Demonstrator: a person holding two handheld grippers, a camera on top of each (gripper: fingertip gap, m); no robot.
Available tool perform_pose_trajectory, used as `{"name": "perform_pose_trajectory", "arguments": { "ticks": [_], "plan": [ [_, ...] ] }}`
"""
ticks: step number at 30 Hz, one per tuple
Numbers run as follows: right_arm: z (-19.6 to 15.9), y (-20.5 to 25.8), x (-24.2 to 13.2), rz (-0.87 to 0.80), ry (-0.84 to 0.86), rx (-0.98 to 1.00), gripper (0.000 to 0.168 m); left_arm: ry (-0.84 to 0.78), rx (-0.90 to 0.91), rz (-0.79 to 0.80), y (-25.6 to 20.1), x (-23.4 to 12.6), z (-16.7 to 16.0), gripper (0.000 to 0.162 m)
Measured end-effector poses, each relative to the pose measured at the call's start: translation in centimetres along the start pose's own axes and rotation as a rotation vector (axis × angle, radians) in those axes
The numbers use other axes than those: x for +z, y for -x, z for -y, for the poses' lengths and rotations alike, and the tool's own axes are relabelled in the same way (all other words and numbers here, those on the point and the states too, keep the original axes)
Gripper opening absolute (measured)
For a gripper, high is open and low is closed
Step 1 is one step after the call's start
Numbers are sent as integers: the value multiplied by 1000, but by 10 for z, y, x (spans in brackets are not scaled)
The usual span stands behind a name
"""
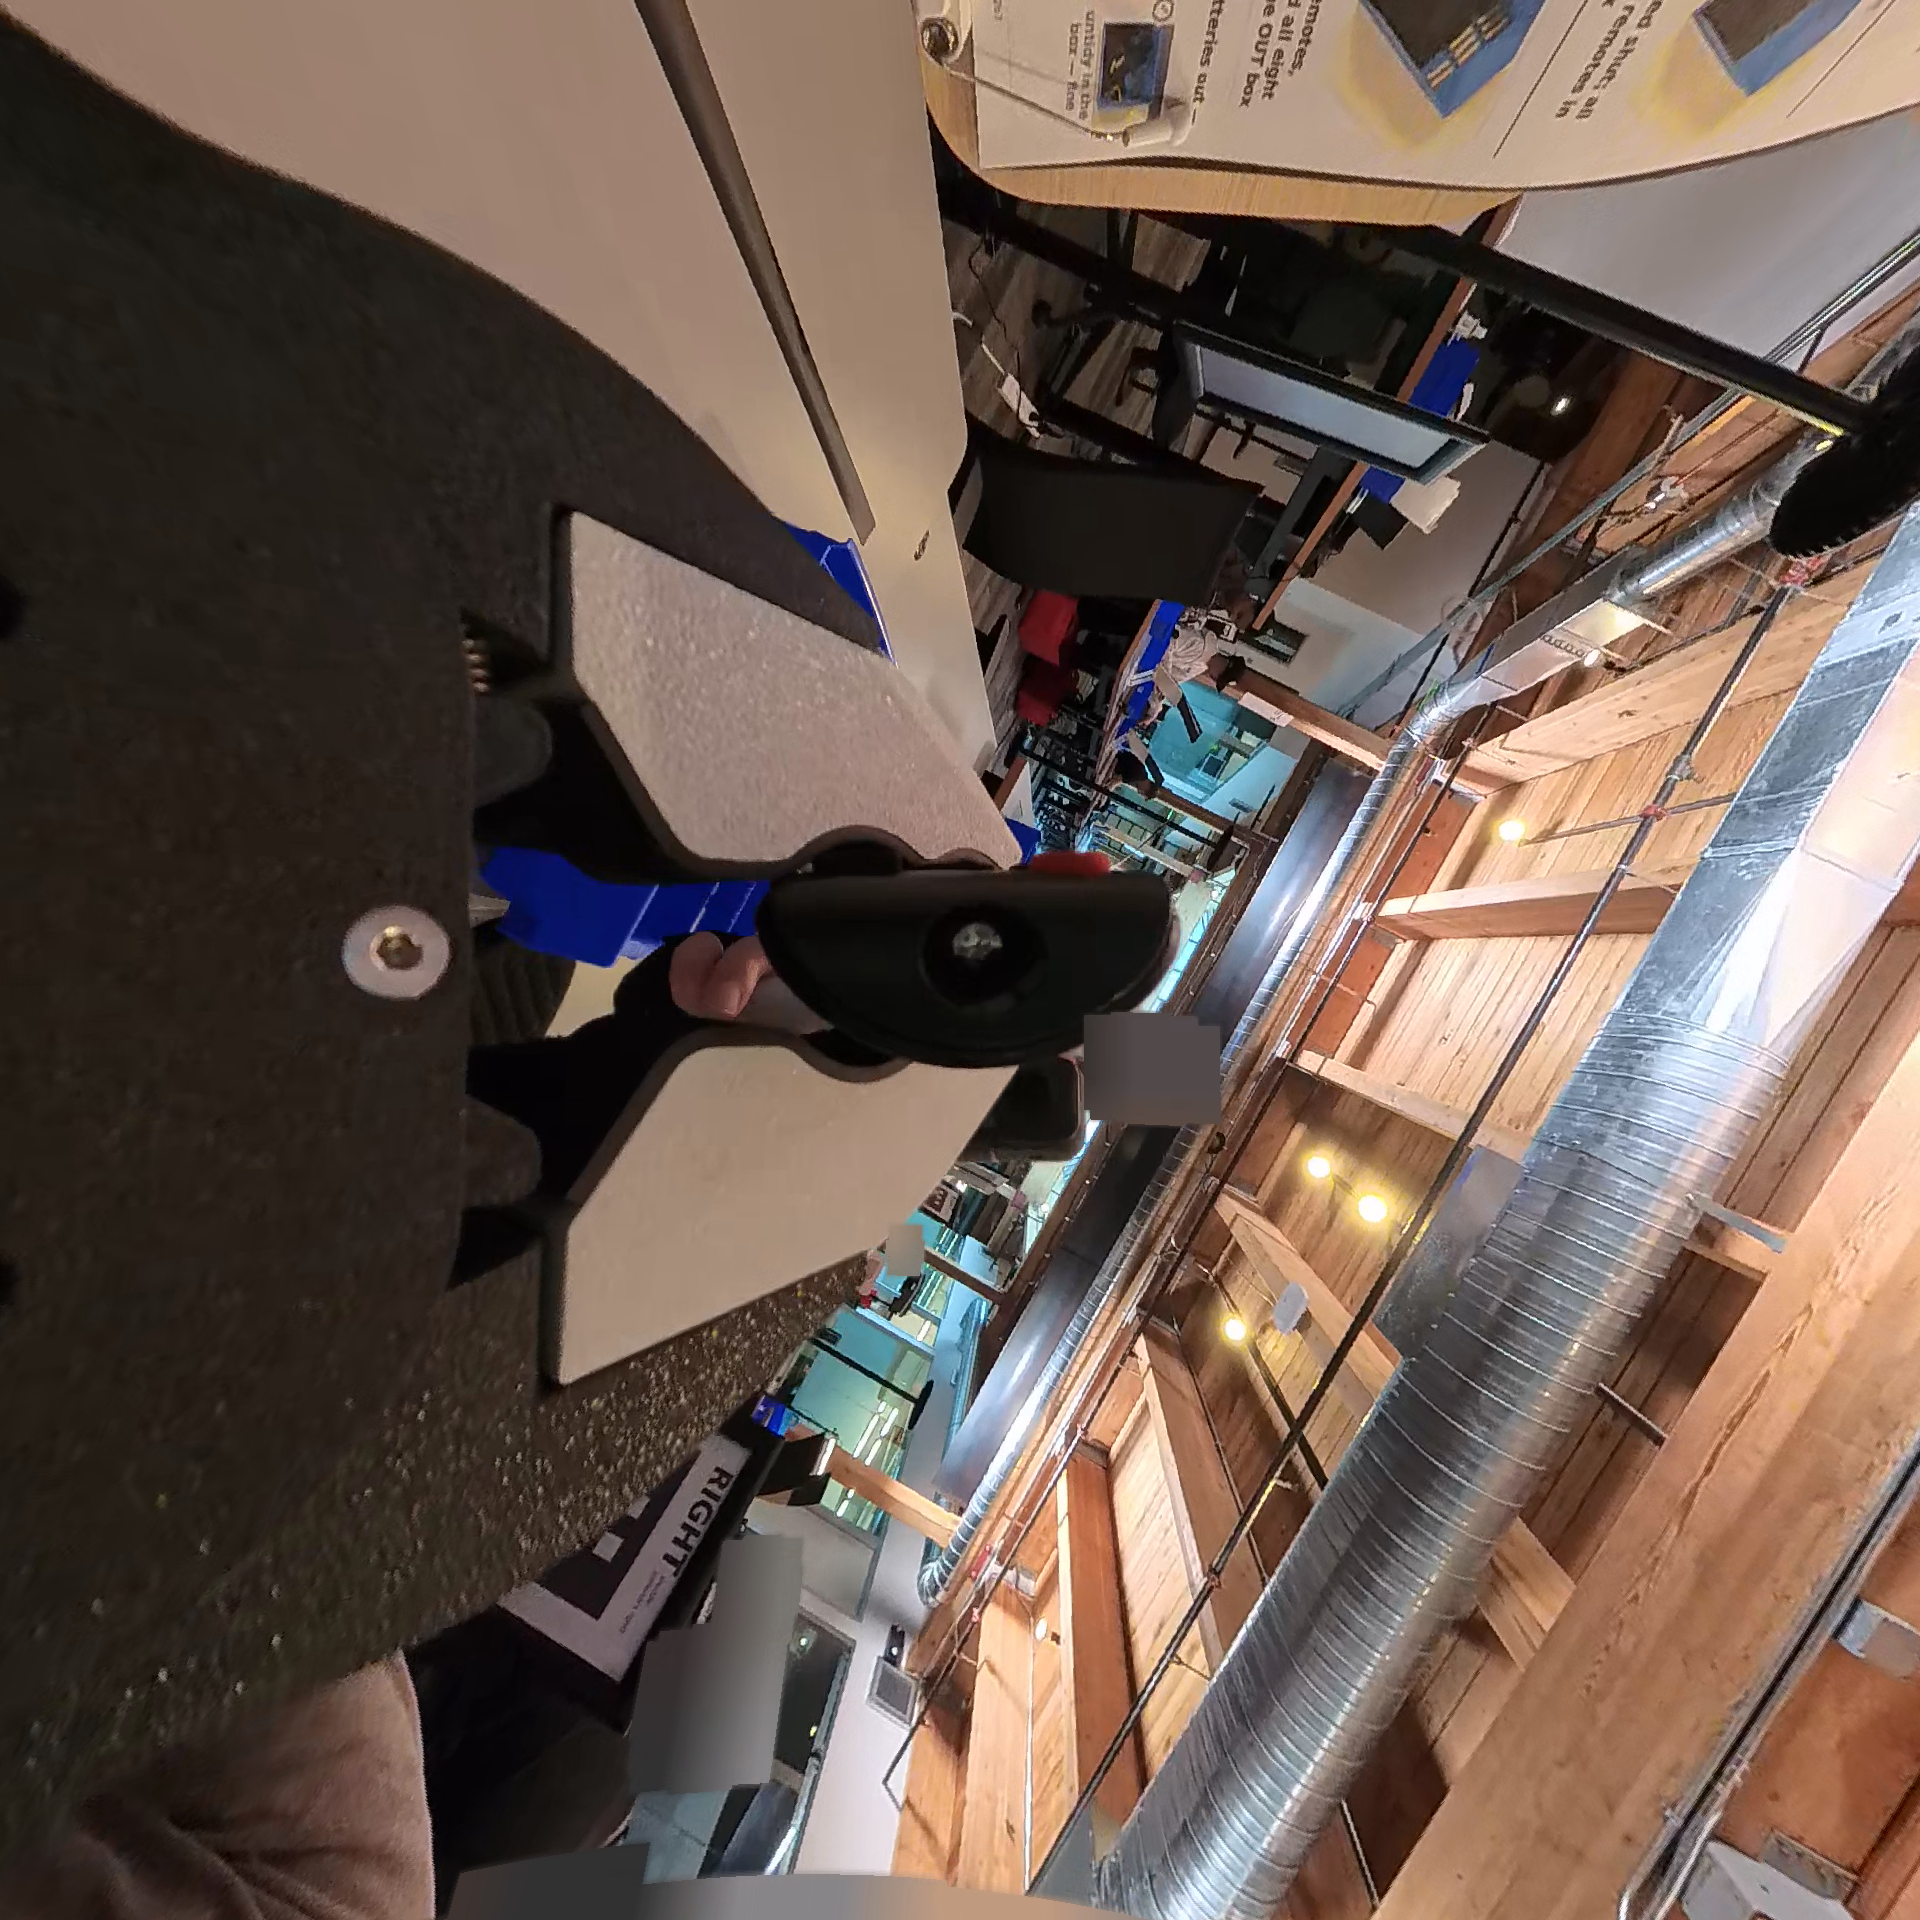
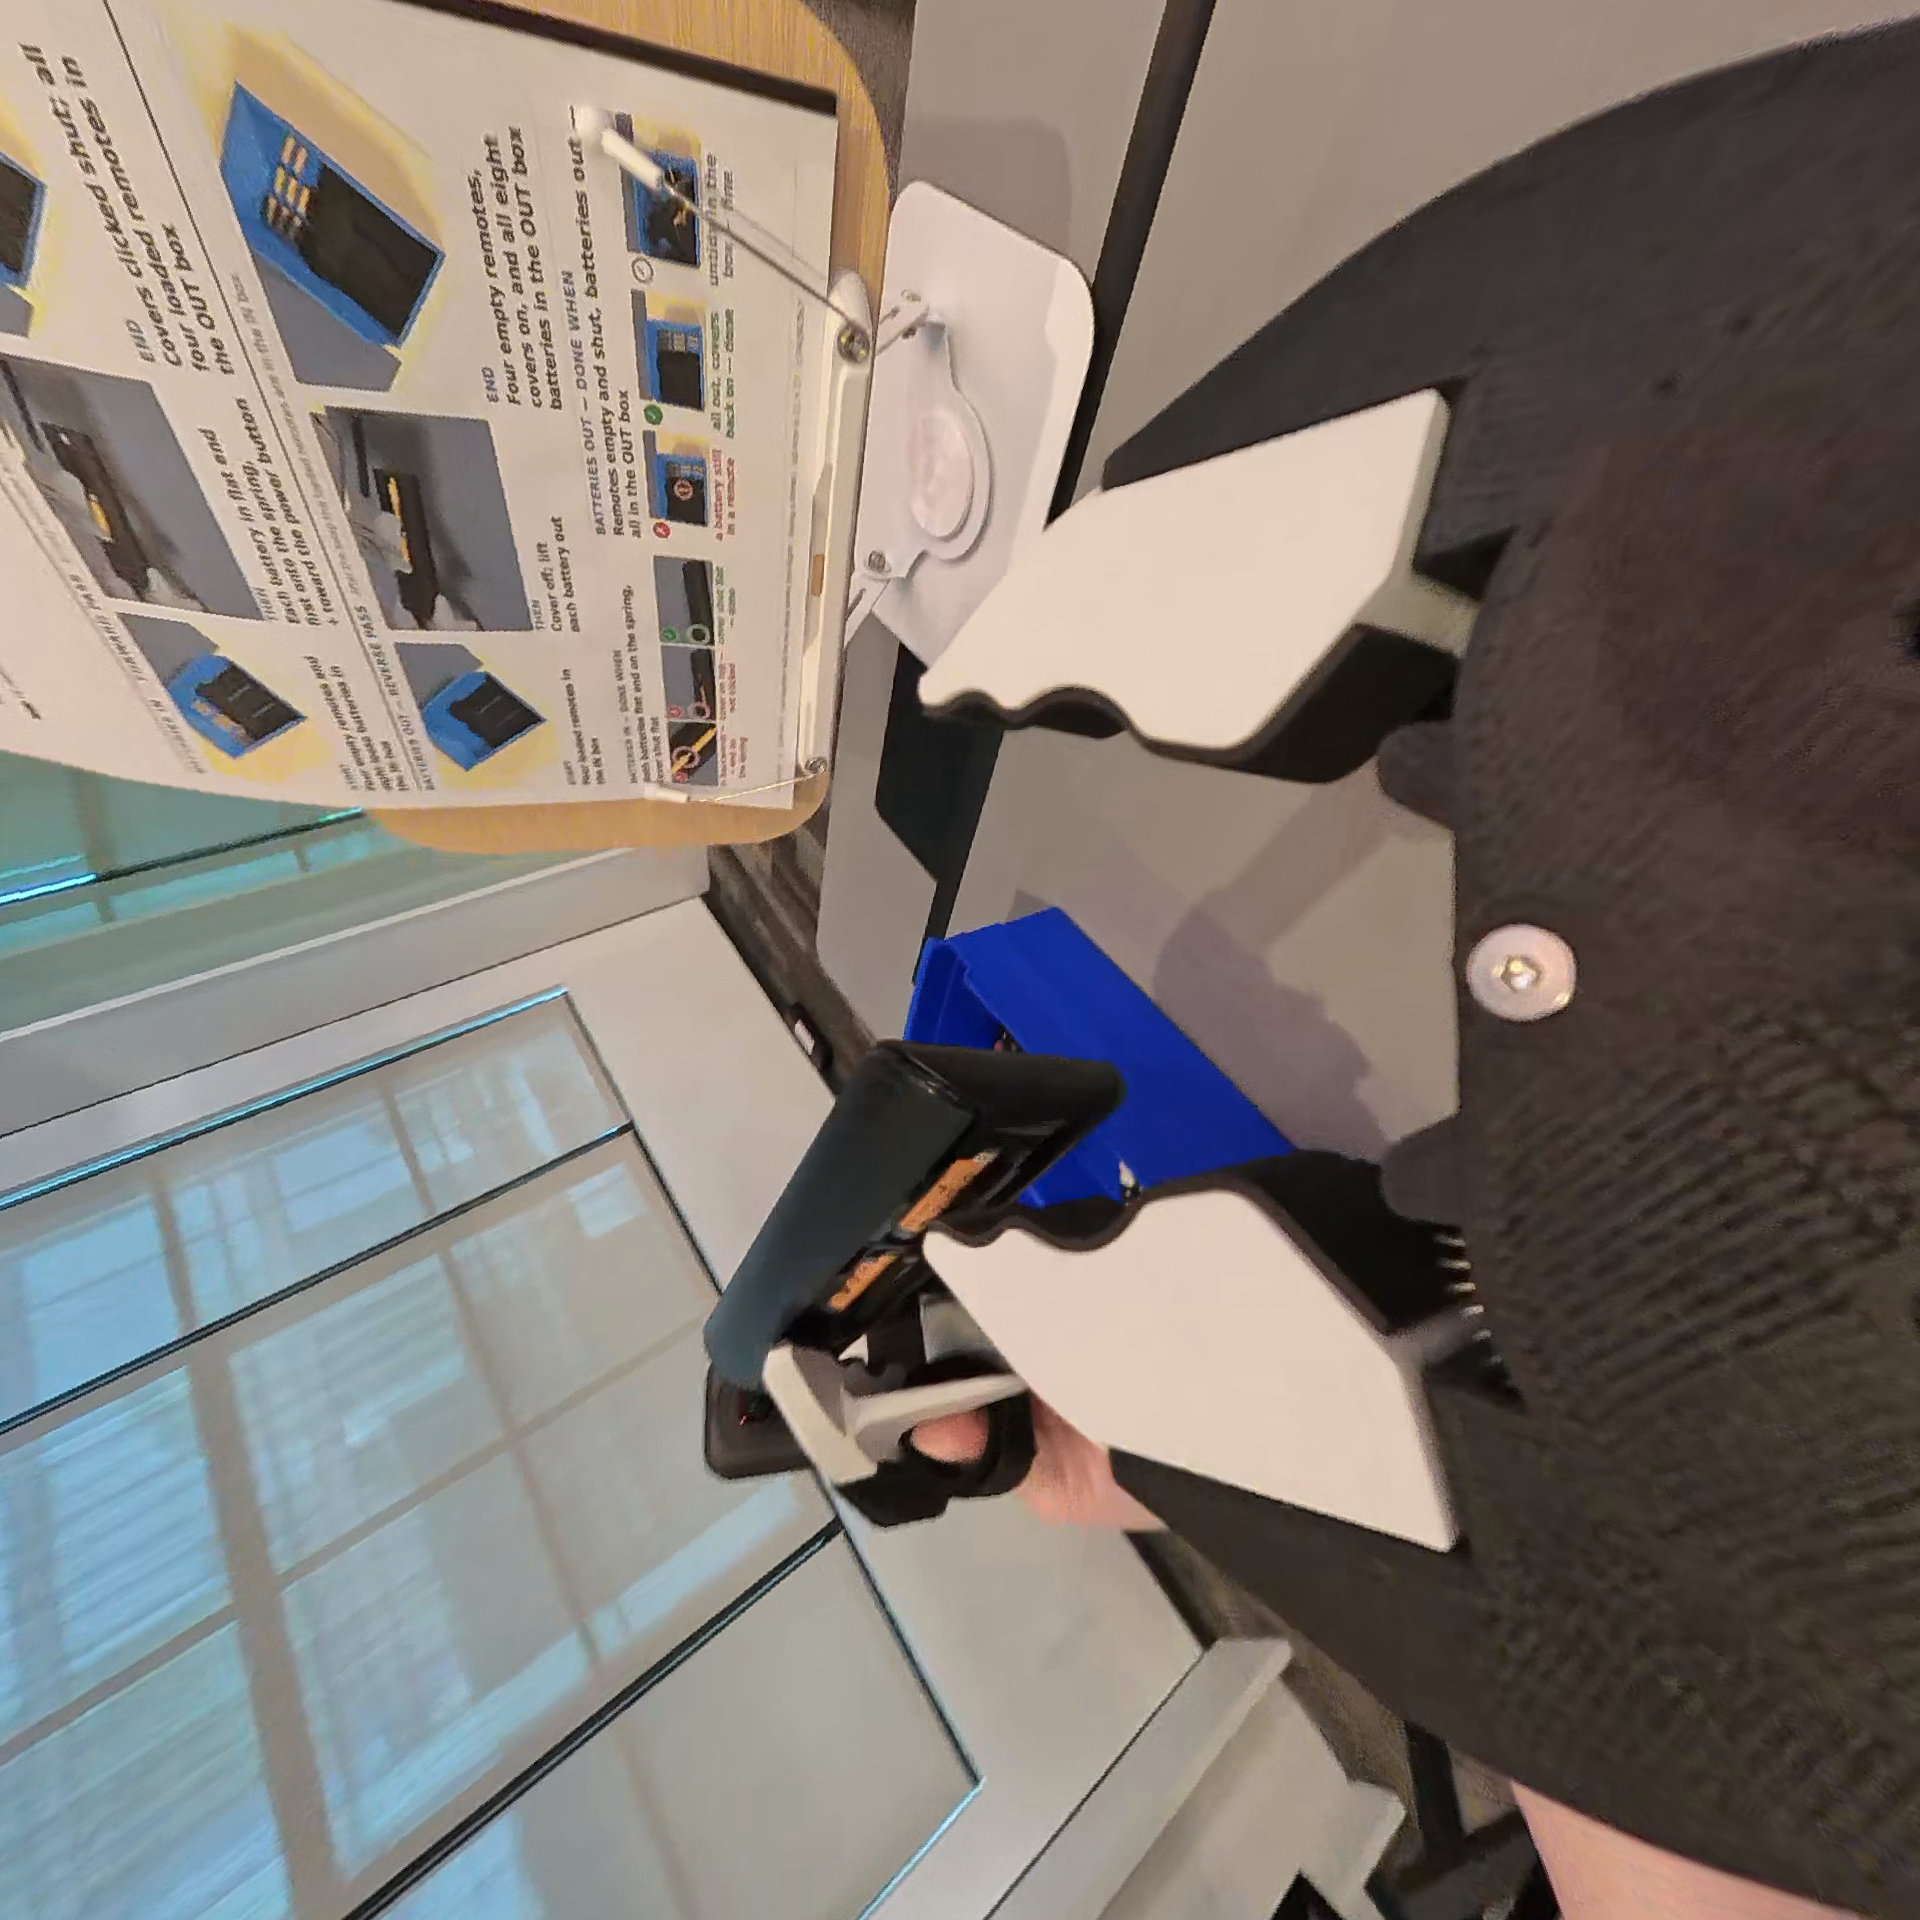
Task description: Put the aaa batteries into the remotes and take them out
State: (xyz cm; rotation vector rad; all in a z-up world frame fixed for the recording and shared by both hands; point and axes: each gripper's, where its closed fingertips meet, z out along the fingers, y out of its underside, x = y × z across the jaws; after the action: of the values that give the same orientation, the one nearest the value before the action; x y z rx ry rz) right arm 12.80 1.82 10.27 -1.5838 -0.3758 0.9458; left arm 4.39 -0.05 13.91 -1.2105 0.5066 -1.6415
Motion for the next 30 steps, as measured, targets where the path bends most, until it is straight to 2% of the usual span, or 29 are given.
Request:
{"name": "perform_pose_trajectory", "arguments": {
  "ticks": [11, 15, 22, 26, 30],
  "plan": [
    [-6, -5, 4, -37, 35, 0, 92, 9, -32, -10, 2, 1, -4, 25],
    [-2, 4, -1, 18, 10, -14, 90, -2, -42, -35, -1, 1, -2, 25],
    [4, -1, -11, 12, -20, 10, 86, -17, -50, -35, -1, -1, 2, 25],
    [19, 13, -16, -53, -51, -148, 91, 9, 19, 35, 5, 0, -2, 25],
    [24, 27, -5, -147, 46, -348, 104, 24, 24, 46, 7, 2, -7, 25]
  ]
}}
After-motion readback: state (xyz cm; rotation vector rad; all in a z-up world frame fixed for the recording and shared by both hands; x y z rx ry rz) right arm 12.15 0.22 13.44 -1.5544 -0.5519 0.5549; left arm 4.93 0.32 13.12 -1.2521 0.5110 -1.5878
